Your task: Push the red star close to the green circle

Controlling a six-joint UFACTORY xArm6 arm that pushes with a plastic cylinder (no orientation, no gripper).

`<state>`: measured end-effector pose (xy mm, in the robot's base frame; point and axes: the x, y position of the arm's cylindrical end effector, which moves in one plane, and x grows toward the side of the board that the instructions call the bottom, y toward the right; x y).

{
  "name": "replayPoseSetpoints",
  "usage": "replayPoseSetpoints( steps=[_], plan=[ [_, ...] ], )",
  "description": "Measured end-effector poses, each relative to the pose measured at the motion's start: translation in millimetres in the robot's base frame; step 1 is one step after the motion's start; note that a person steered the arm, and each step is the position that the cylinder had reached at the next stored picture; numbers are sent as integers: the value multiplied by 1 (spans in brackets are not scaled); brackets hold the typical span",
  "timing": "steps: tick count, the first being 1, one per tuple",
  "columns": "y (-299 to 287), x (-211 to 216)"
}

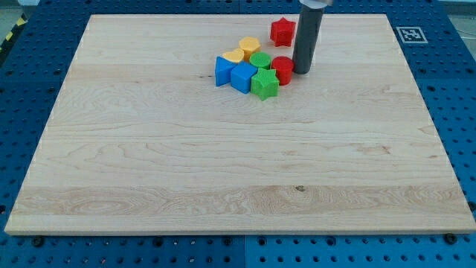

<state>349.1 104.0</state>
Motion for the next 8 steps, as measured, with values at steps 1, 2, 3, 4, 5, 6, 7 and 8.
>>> replayPoseSetpoints(
  steps=[1,2,3,4,5,6,7,8],
  plan=[
    [15,-32],
    [66,-91],
    [73,-130],
    [36,-153],
    [-18,-156],
    [-48,-152],
    [-33,-121],
    [-10,-85]
  ],
)
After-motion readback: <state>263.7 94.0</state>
